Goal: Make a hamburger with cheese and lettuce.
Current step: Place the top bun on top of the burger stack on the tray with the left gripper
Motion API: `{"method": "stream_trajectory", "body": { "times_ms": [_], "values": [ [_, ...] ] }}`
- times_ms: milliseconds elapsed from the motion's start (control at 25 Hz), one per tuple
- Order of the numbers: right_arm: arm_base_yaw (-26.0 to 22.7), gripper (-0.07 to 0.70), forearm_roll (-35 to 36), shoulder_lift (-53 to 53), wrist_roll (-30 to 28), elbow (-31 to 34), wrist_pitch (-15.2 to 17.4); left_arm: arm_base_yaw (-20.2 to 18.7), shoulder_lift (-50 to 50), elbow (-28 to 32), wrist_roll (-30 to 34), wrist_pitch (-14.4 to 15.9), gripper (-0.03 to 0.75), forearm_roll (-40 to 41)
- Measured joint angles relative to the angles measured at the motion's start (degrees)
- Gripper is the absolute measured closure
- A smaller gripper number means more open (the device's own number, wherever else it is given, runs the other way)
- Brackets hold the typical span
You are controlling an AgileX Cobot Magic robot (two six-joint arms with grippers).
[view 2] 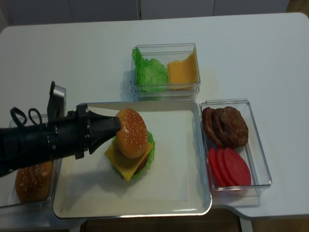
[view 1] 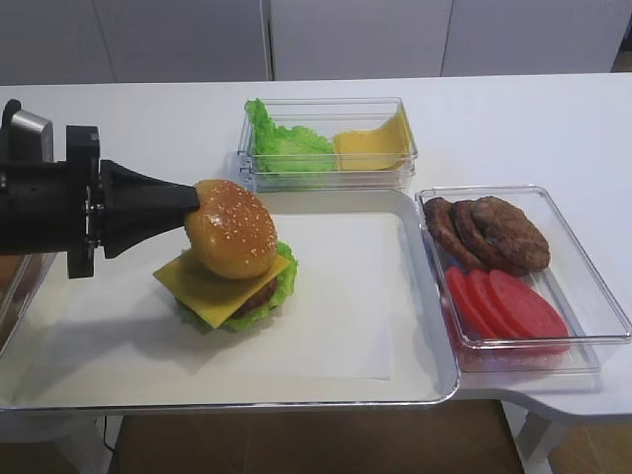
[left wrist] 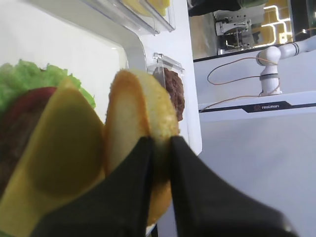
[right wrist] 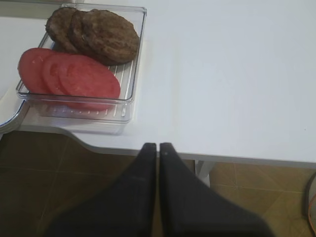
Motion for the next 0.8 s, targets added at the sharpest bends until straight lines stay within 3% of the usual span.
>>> {"method": "stream_trajectory", "body": {
  "times_ms": [800],
  "values": [
    [0.0,0.623,0.0,0.0,-0.1,0.0,0.0,0.0,0.0,0.0,-0.2,0.0,0.64,-2.8]
  ]
}}
